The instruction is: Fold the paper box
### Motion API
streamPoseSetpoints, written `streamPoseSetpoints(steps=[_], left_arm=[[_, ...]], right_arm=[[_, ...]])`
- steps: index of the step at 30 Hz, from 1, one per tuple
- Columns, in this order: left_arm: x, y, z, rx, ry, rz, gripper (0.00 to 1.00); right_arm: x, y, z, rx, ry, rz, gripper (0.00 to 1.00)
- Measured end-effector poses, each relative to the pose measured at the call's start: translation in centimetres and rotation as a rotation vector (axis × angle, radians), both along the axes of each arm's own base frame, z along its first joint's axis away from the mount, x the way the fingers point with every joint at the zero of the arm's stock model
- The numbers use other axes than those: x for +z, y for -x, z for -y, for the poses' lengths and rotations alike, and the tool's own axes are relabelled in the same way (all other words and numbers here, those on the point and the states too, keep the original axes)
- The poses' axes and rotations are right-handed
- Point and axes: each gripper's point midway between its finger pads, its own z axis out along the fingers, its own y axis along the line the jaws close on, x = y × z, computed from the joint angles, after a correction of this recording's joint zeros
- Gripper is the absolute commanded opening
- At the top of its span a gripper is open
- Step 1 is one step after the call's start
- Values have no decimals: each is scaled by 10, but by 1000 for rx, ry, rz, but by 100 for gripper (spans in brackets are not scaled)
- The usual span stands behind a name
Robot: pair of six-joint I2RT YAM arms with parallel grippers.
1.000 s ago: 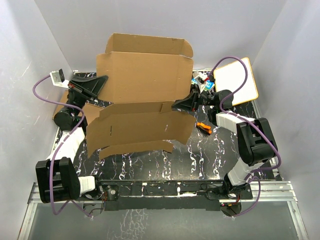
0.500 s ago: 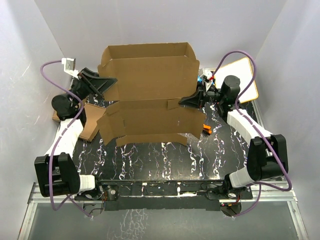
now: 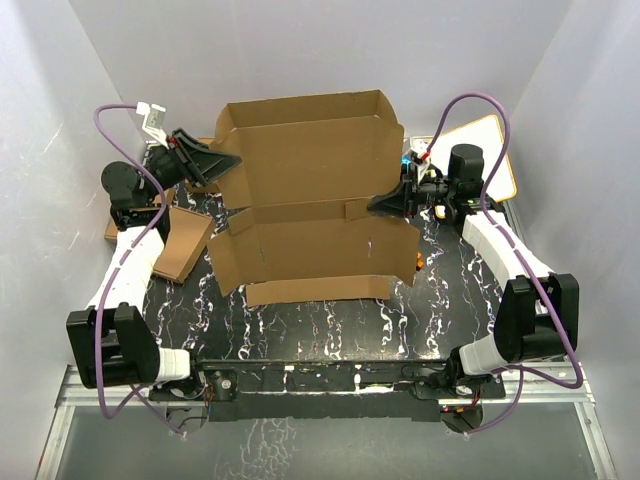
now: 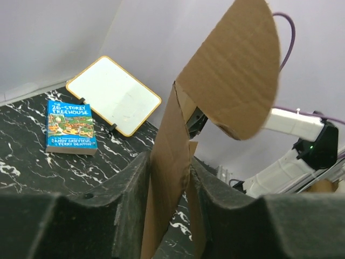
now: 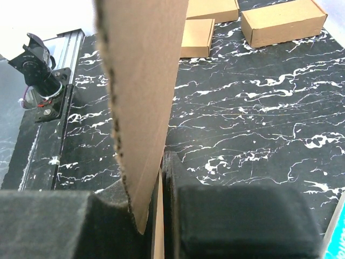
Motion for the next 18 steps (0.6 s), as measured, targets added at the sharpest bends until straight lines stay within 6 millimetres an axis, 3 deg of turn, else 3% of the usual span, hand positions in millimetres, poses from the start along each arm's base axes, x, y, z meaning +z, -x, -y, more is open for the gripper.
streamPoseSetpoints(steps=[5, 13, 18], left_arm=[[-1, -2, 12, -24, -27, 53, 0], [-2, -6, 18, -29, -58, 121, 0], [-2, -6, 18, -21, -62, 153, 0]], right_arm=[[0, 1, 0, 5, 2, -6, 8], [-2, 3, 5, 0, 0, -39, 8], [-2, 4, 6, 9, -20, -47, 16]])
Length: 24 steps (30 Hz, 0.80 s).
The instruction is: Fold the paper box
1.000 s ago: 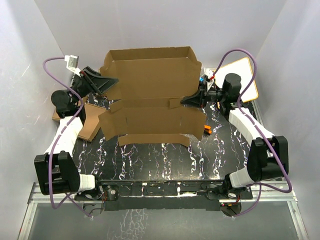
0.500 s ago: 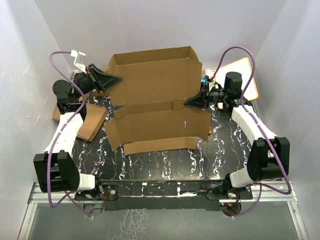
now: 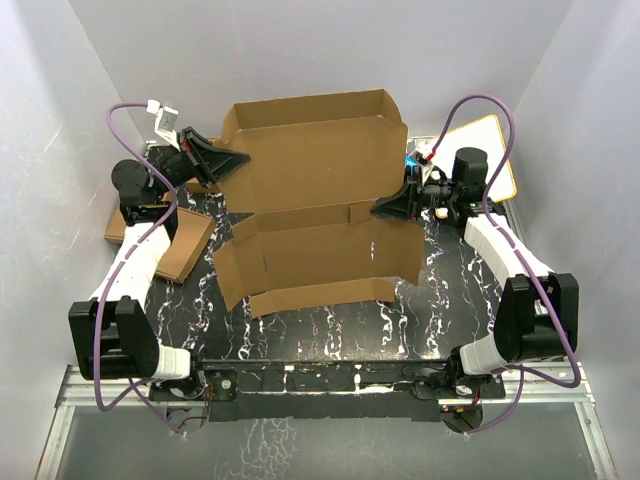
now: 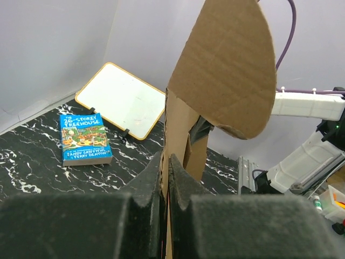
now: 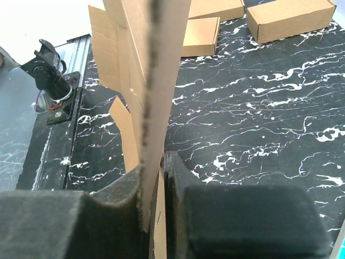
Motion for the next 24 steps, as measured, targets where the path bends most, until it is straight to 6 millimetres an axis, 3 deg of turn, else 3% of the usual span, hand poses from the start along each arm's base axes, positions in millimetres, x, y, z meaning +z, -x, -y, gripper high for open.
streamPoseSetpoints(steps=[5, 10, 11, 13, 19, 20, 24], left_arm=[[-10, 3, 3, -12, 2, -5, 0], [-11, 9, 5, -33, 12, 5, 0], [-10, 11, 5, -37, 13, 12, 0], [-7, 14, 6, -46, 14, 29, 0], [-4, 17, 6, -52, 17, 48, 0], [-4, 17, 6, -52, 17, 49, 0], [-8, 16, 6, -50, 16, 45, 0]], right_arm=[[-12, 5, -1, 5, -17, -42, 25], [-11, 5, -2, 9, -26, -39, 32], [-11, 4, -2, 10, -27, -35, 30], [-9, 4, -2, 11, -28, -25, 9], [-7, 6, -2, 26, -34, -17, 8], [-6, 6, -2, 27, -34, -15, 10], [-10, 3, 0, 9, -26, -10, 40]])
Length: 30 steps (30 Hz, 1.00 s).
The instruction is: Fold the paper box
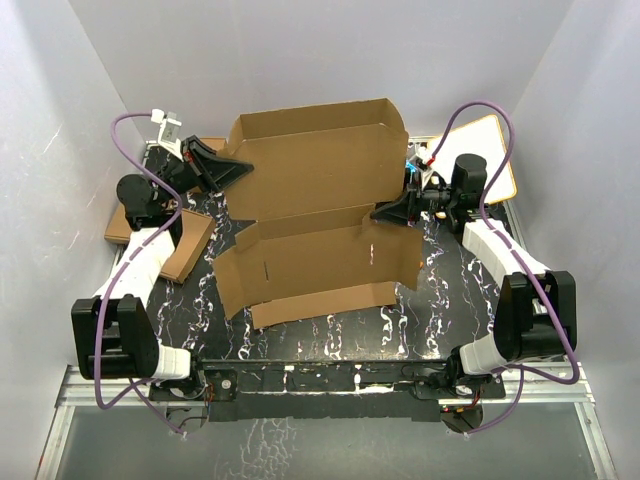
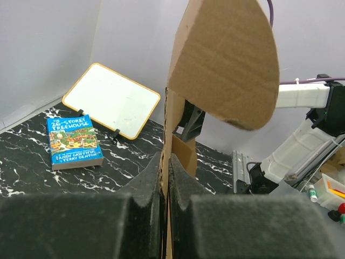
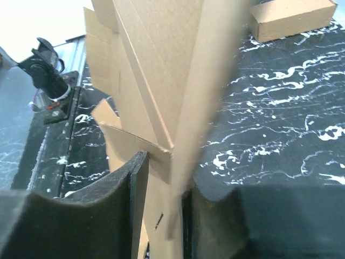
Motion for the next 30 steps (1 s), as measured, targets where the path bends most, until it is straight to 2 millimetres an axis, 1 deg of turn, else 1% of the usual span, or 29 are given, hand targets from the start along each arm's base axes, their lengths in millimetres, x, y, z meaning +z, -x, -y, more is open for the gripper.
streamPoseSetpoints(steps=[2, 5, 7, 10, 13, 15, 17, 18, 20, 25, 30], left_arm=[[-3, 0, 0, 1, -3, 0, 0], [-8, 2, 0, 6, -10, 3, 0], [-11, 5, 0, 11, -15, 8, 0], [-12, 9, 0, 19, -24, 28, 0], [-9, 13, -1, 27, -34, 60, 0], [-9, 16, -1, 33, -40, 70, 0], [-8, 18, -1, 35, -43, 82, 0], [-7, 19, -1, 36, -43, 85, 0], [-7, 19, -1, 36, -44, 88, 0], [-6, 20, -1, 36, -42, 93, 0], [-9, 23, -1, 36, -41, 89, 0]], right_arm=[[-7, -4, 3, -26, 17, 7, 51], [-17, -8, 11, -68, 54, 17, 64], [-19, -11, 18, -94, 85, 33, 73], [-14, -17, 32, -141, 132, 64, 87], [7, -25, 53, -206, 184, 106, 97], [24, -29, 63, -236, 215, 143, 99], [39, -30, 71, -261, 242, 175, 99], [47, -28, 74, -268, 255, 189, 99], [57, -26, 75, -275, 269, 199, 99], [75, -19, 73, -277, 259, 181, 99], [88, -14, 67, -264, 188, 99, 99]])
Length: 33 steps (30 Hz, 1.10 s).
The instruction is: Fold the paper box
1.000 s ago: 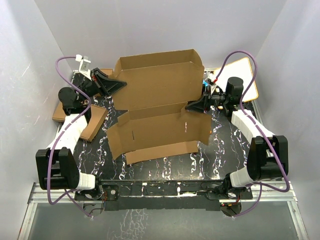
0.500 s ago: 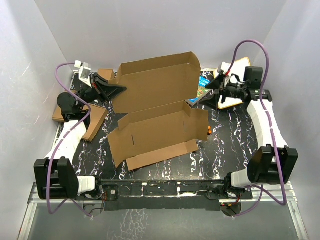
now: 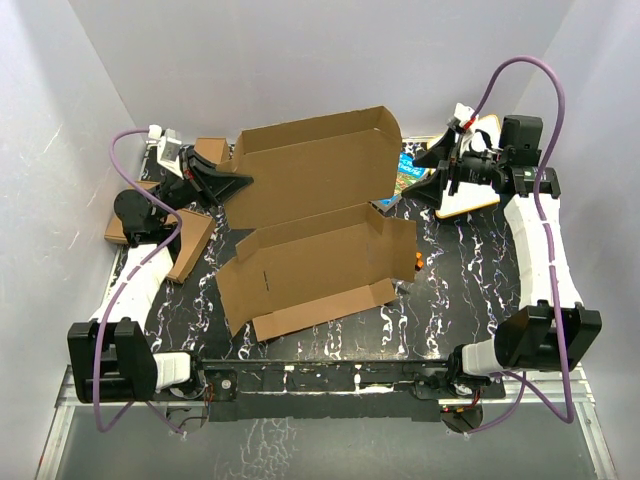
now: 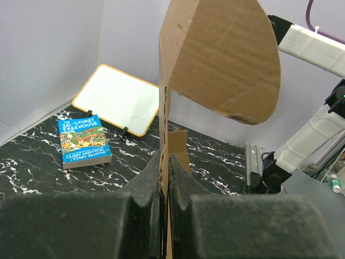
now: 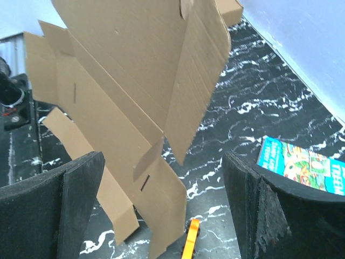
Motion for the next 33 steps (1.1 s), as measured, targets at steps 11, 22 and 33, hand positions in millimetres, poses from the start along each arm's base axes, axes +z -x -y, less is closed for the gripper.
streamPoseSetpoints(steps=[11, 22, 33], left_arm=[[4, 7, 1, -12, 13, 13, 0], [10, 17, 2, -38, 39, 24, 0], [-4, 4, -3, 65, -10, -23, 35]], right_arm=[[22, -12, -7, 15, -73, -15, 96], [15, -25, -58, 113, -109, -65, 9], [34, -14, -46, 84, -121, -10, 8]])
